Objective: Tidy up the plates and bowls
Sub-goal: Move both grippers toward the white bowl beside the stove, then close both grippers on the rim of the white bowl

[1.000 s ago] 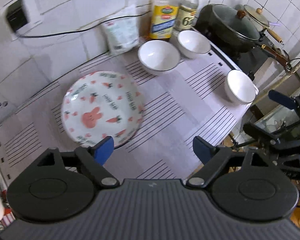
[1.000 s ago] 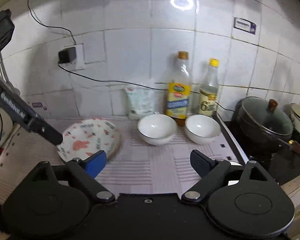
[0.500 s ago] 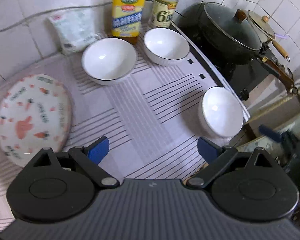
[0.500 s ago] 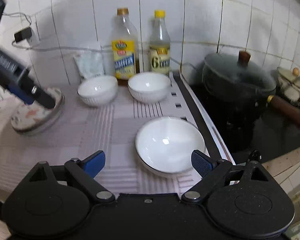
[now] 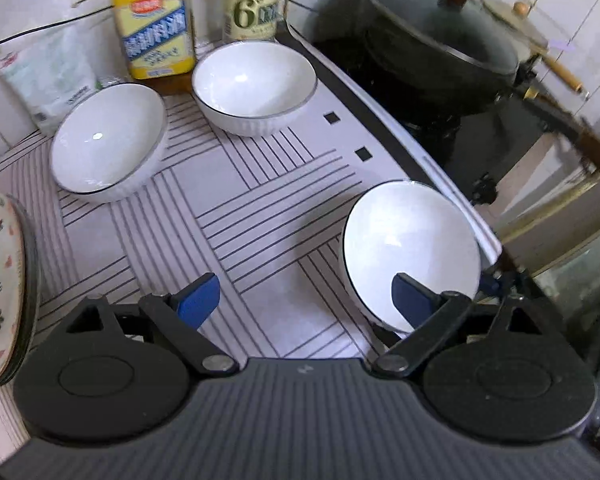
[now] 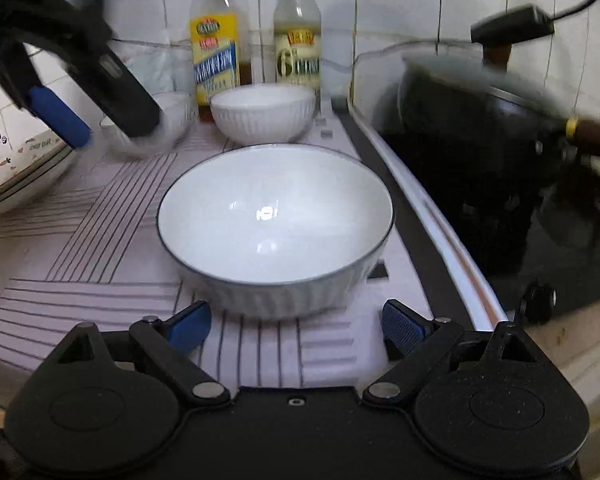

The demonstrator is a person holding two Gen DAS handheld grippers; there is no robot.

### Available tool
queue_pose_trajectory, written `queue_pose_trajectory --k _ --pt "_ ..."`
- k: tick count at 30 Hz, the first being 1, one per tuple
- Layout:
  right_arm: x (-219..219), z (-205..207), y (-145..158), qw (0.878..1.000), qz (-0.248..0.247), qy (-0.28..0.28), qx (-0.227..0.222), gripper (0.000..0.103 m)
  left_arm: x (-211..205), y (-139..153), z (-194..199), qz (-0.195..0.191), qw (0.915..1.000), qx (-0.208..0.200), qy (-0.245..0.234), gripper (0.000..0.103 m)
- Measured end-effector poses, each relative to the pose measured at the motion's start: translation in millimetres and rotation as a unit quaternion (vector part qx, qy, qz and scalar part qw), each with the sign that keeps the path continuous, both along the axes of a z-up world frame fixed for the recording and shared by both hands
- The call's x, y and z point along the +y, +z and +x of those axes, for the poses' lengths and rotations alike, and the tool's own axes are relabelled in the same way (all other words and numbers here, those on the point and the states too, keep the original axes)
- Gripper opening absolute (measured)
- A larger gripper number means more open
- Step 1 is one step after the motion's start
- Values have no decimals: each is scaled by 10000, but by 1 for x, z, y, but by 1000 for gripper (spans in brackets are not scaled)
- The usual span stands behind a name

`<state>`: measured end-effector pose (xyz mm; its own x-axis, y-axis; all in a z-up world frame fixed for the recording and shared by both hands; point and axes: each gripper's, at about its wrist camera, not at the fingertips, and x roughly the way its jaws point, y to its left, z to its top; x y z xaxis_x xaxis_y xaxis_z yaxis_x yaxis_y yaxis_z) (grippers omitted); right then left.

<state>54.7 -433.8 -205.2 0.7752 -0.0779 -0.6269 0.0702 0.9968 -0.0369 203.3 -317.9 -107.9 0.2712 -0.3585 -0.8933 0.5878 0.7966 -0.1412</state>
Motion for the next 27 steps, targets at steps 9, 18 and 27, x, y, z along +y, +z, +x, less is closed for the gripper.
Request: queue_pose_trajectory --k 9,18,27 --pt "2 3 -6 9988 187 135 -427 95 -22 -35 4 45 9984 561 -59 36" --pt "4 4 -7 9981 186 186 -552 95 -32 -32 -10 110 9990 271 -324 15" --pt "20 8 9 9960 105 564 -692 95 -7 -14 -17 149 9995 138 -222 15"
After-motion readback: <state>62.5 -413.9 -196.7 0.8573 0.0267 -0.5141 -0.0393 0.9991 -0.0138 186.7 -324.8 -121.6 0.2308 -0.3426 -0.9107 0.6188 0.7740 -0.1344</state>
